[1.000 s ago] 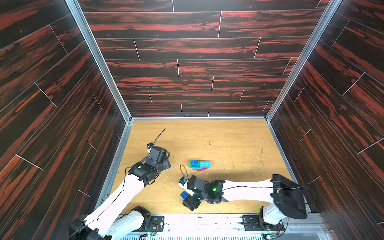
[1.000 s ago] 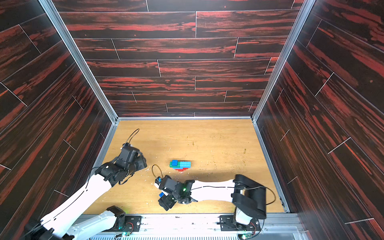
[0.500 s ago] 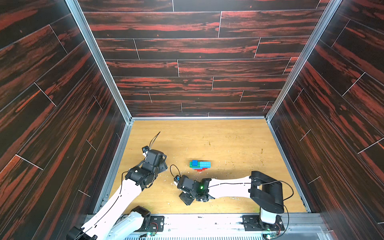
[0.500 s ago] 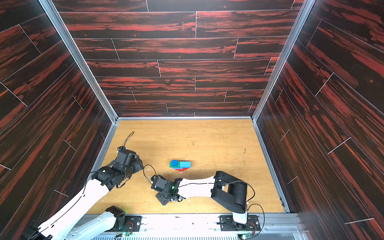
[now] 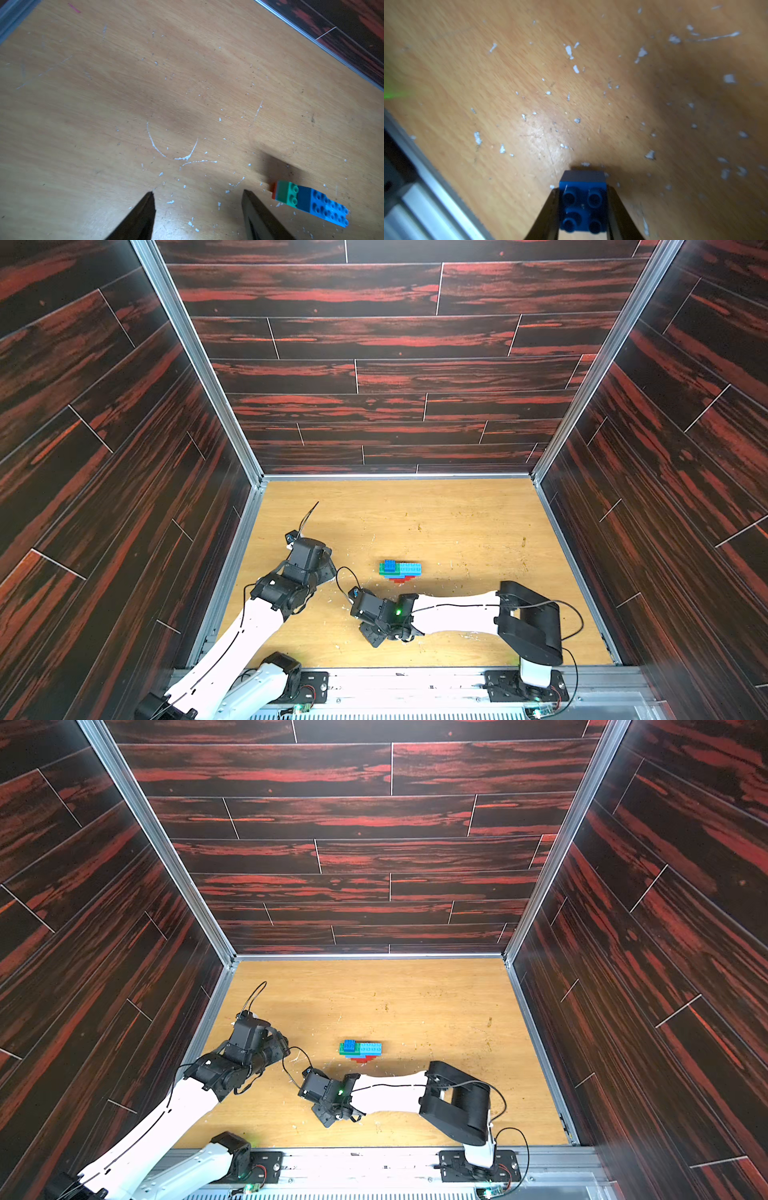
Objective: Assemble a heart with lego
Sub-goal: Pick up the lego brick from the center of the board, then assemble the lego brick with the lego brick.
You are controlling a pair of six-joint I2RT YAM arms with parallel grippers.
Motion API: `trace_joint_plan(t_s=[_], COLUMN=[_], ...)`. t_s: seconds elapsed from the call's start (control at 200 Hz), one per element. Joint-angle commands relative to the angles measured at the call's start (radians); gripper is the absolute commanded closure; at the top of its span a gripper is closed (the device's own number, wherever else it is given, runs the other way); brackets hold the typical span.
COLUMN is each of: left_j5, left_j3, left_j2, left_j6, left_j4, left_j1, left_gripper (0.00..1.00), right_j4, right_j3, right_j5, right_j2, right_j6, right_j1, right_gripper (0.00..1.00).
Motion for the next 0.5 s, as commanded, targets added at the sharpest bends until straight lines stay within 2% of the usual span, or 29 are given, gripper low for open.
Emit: trace_joint_plan(t_s=[0.0,0.145,0.256,0.361,0.496], left_j5=[0.055,0.178,0.274,0.385,0.437], left_j3=[-0.005,-0.017,-0.01,0.003,0.012], left_j2=[0.005,0.018,0.07,0.164,0.266], left_j6=[0.006,-0.002,0.013,0.009,0.024], left_j4=[0.055,0.151,0.238,0.323,0.409], left_j1=[0.006,0.006,0.006,0.004,-0.019], left_gripper=[0.26,0.22,0.2,0.19,0.2], right_j4=[-0.126,-0.293,-0.375,-0.402,-0.356], right_j3=[0.078,0.156,0.2,0.214,0.185], right_j5=[0.032,0.12,0.154,0.166,0.149], right_j2=[-0.075,-0.125,-0.166,-0.194,-0.204], right_j6=[0.078,0.158,0.204,0.233,0.267], right_j1=[-0.025,-0.064,-0.148,-0.242,-0.348], right_gripper=[0.77,0.79,0.8,0.82,0.84])
